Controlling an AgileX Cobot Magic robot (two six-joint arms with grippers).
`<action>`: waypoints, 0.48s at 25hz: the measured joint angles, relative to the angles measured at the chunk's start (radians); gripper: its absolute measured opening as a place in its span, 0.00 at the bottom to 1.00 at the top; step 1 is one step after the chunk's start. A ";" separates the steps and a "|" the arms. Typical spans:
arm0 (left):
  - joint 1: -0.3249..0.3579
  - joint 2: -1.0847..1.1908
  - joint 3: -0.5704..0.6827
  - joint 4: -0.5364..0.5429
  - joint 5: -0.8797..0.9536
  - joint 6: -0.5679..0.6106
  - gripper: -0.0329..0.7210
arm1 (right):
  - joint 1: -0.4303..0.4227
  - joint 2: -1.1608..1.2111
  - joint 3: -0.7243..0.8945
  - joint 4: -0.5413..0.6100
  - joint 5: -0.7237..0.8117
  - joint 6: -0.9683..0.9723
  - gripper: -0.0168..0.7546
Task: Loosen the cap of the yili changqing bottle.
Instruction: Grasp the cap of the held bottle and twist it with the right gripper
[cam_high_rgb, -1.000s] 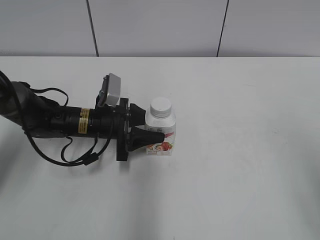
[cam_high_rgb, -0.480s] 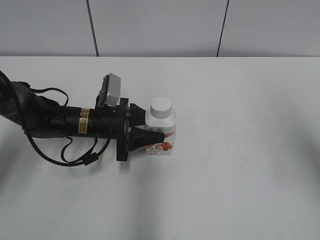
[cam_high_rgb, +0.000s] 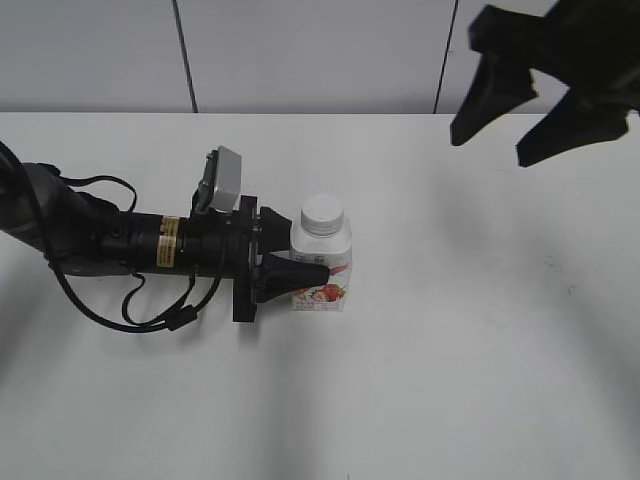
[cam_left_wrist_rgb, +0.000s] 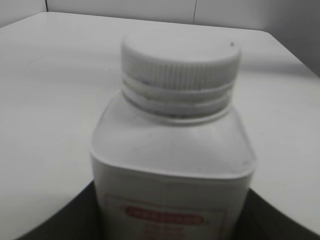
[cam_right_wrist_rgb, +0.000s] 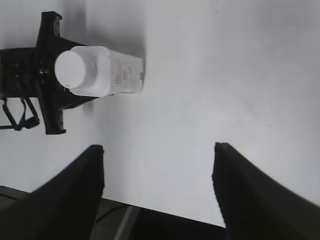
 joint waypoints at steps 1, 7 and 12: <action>0.000 0.000 0.000 0.000 0.000 0.000 0.53 | 0.026 0.045 -0.037 -0.010 0.014 0.037 0.72; 0.000 0.000 0.000 -0.001 -0.001 0.000 0.53 | 0.140 0.264 -0.297 -0.098 0.131 0.208 0.72; 0.000 0.000 0.000 -0.002 -0.002 0.000 0.53 | 0.199 0.397 -0.448 -0.113 0.141 0.292 0.72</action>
